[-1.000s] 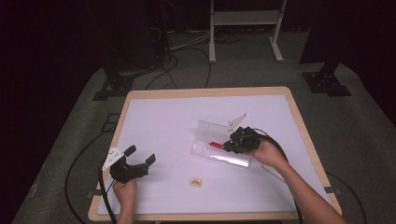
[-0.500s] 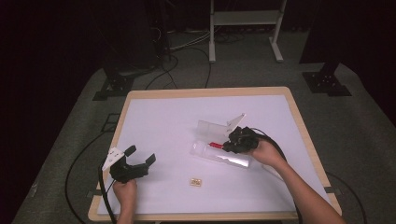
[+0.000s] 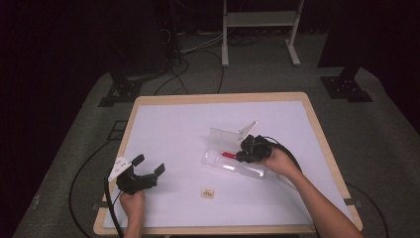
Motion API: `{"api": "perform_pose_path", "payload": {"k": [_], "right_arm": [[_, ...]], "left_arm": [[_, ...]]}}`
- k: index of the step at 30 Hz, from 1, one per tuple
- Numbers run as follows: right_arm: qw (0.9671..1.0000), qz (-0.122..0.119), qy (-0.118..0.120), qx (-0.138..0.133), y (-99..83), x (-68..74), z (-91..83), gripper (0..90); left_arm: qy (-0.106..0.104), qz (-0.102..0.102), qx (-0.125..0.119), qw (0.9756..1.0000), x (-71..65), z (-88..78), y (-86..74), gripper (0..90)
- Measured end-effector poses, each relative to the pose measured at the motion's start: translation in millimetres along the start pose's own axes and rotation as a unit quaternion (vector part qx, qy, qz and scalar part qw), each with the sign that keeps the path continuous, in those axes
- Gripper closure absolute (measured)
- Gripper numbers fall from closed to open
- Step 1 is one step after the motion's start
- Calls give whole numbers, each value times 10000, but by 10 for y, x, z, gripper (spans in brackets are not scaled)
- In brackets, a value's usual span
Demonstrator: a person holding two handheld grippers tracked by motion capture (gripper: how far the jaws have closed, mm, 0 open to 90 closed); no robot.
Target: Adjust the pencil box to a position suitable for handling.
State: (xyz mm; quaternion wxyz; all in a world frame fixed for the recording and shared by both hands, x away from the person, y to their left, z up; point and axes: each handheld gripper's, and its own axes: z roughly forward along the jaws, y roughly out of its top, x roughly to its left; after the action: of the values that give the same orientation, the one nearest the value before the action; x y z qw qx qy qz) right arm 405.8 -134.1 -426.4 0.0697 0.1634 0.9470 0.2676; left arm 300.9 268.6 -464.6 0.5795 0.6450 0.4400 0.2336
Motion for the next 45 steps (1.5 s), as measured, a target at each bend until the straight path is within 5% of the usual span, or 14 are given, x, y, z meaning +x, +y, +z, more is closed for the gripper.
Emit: {"api": "perform_pose_path", "payload": {"k": [26, 45], "right_arm": [[9998, 100, 0, 179, -86, -35, 156, 783], [9999, 126, -3, 55, -109, -19, 74, 736]], "left_arm": [[-2, -6, 6, 10000, 2, -2, 0, 0], [-4, -13, 5, 10000, -1, -1, -1, 0]]}}
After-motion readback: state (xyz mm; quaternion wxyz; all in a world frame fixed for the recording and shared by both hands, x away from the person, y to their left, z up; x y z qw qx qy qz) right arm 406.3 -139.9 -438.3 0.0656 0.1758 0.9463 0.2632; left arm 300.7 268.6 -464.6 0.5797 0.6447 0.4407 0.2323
